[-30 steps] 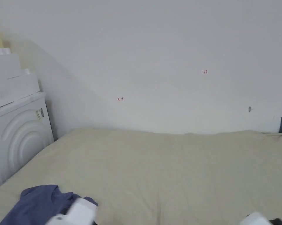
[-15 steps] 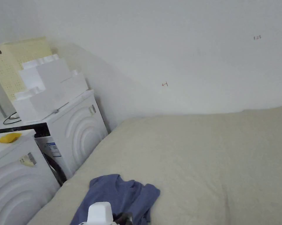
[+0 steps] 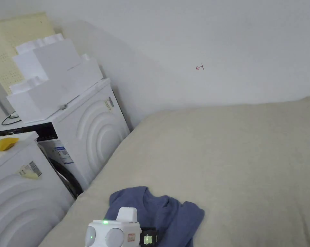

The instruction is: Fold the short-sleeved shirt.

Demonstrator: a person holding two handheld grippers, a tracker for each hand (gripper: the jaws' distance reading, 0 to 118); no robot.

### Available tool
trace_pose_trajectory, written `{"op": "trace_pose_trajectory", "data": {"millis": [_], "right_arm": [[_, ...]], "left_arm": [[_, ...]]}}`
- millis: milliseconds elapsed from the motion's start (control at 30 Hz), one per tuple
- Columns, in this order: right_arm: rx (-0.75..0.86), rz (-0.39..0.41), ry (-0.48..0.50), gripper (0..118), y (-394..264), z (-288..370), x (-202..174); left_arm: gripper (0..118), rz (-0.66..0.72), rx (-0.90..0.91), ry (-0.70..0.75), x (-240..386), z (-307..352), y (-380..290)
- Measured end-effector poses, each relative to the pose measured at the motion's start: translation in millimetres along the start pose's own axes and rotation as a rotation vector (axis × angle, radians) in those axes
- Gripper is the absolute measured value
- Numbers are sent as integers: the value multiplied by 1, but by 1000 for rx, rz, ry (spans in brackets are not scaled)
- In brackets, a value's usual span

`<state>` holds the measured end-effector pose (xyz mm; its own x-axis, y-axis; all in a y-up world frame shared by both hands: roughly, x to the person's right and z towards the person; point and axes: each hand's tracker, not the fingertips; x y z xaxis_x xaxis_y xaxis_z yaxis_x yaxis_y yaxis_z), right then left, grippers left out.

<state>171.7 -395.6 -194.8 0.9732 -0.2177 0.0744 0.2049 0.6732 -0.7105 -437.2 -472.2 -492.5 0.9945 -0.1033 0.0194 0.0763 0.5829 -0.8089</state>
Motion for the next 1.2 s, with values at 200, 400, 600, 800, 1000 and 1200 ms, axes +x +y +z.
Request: {"op": "trace_pose_trajectory", "data": {"millis": [200,400,600,800,1000,1200], "right_arm": [[-88,-51,-47,2,-3,-25,3],[-135,-67,-31,2,-18,-38,14],[-147,-66,-6,2,-24,-36,14],[-110,-84,-3,2,-23,-25,24],[-51,-118,44,2,-28,-6,34],[-13,-155,72,2,-41,16,45]], "left_arm": [[96,51,9,-47,-22,-61,-6],[44,-56,68,-15,12,-47,-17],[1,81,48,26,21,-36,-17],[0,182,218,-30,14,50,-11],[0,169,382,-58,2,172,18],[0,151,627,-28,-28,252,91]]}}
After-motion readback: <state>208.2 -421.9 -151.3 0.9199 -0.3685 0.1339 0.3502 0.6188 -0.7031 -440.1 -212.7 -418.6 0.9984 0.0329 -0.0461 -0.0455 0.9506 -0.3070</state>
